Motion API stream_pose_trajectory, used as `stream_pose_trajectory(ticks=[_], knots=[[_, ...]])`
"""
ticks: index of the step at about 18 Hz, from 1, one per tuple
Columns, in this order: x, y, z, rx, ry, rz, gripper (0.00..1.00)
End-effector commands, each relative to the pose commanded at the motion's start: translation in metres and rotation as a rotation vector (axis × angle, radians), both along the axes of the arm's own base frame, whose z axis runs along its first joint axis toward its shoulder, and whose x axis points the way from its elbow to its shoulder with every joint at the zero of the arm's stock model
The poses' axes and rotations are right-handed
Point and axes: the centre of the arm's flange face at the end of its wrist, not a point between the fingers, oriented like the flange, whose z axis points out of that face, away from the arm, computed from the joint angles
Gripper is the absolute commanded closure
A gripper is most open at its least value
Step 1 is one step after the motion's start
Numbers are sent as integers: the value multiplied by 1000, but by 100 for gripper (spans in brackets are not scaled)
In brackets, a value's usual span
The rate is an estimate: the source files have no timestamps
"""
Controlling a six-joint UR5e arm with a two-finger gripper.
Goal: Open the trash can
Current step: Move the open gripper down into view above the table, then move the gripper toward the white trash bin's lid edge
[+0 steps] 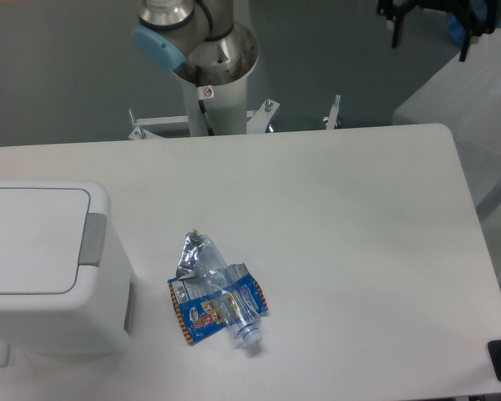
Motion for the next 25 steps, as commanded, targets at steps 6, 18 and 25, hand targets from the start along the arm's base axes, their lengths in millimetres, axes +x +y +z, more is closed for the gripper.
stream_pose_trajectory(ticks=[6,18,25], knots=[[17,28,2,23,-24,29,0],[80,175,-5,321,-181,538,0],[112,236,-19,450,-313,780,0]])
